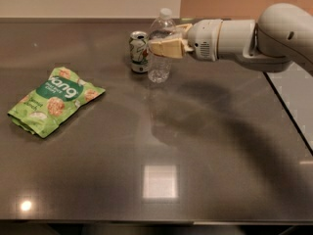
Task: Move water bottle near 7up can
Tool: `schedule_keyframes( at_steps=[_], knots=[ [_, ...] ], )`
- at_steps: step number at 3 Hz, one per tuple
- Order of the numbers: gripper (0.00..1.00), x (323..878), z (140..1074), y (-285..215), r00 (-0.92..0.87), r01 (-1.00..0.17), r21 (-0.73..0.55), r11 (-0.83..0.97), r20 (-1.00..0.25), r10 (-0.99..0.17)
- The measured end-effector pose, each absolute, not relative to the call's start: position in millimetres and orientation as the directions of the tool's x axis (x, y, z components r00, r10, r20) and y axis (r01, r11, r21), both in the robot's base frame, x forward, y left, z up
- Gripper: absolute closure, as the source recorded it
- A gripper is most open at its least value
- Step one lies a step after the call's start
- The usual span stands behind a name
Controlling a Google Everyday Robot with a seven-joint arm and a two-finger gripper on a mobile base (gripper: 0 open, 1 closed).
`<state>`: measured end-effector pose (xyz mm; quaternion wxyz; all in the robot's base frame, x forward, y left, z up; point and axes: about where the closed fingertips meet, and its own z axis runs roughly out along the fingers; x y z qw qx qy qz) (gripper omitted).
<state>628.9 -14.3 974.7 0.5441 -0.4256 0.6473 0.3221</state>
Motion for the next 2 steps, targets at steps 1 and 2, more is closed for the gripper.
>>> schedule_keyframes(
  at_steps=[1,2],
  knots=[
    [1.00,648.9,969.6,-25.6,-0.050,-0.885,-0.048,0.462,-0.979,-0.198],
    [1.00,664.0,963.0,-32.6,-0.056,-0.877,-0.050,0.479,-0.978,-0.203]
  ],
)
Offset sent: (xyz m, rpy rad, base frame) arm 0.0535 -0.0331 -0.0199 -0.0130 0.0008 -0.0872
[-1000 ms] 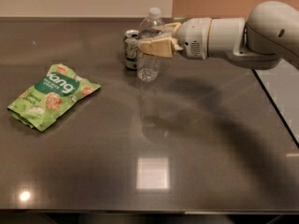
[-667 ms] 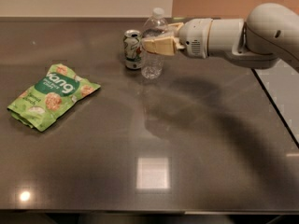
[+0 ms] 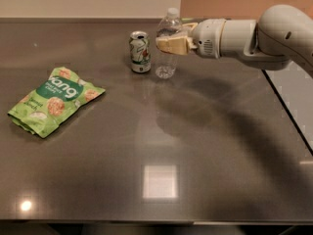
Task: Move water bottle near 7up can
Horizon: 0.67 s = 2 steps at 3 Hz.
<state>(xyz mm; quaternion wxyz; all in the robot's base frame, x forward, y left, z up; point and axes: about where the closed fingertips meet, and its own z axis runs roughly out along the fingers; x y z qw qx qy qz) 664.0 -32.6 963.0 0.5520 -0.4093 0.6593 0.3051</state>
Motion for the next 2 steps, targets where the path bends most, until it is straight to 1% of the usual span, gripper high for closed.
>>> schedule_keyframes(
  at_steps=[2],
  knots=[
    [1.00,678.5,944.1,-31.2,-0.084,-0.881,-0.032,0.472,-0.971,-0.222]
  ],
)
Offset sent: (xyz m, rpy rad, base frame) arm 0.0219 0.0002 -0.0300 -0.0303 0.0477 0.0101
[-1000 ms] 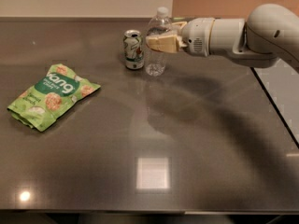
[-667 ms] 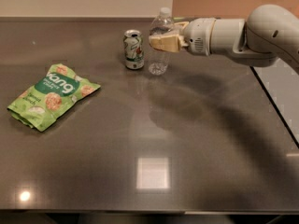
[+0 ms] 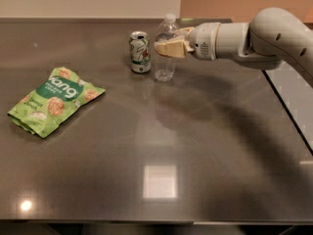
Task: Move water bottle near 7up can
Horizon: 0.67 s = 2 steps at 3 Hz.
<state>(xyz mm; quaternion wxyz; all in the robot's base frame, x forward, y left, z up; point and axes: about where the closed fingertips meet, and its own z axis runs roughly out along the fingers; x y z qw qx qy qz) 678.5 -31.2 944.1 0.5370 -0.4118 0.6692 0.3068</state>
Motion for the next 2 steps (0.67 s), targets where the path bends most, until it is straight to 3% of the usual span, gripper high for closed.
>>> schedule_keyframes(
  at_steps=[1,2],
  knots=[
    [0.88,683.1,938.3,-27.4,-0.093,-0.883,-0.031,0.468,-0.966,-0.240],
    [0.64,686.7,936.6,-24.6,-0.101,-0.887,-0.031,0.461,-0.961,-0.258]
  ],
)
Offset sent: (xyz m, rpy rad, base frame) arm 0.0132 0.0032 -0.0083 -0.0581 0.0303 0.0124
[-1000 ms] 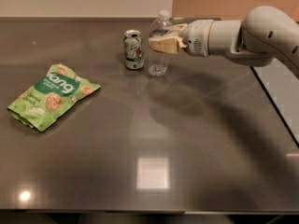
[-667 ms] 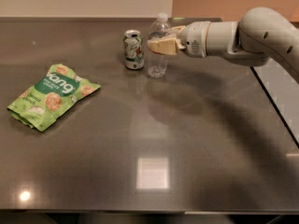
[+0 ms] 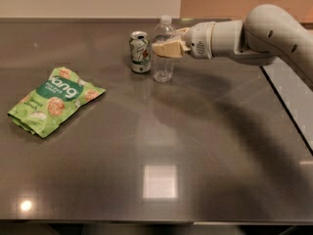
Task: Move water bottle near 7up can
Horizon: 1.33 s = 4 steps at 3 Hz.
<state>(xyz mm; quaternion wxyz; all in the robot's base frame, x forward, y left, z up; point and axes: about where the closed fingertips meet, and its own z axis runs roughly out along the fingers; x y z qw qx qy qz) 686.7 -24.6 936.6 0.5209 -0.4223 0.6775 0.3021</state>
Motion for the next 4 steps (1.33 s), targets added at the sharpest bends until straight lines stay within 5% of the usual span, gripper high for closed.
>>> schedule_keyframes(
  at_steps=[3,4],
  knots=[
    [0.00,685.7,935.7,-16.3,-0.099,-0.893,-0.028,0.449,-0.961,-0.256],
    [0.00,685.6,935.6,-15.8,-0.099,-0.893,-0.028,0.449,-0.961,-0.256]
  ],
)
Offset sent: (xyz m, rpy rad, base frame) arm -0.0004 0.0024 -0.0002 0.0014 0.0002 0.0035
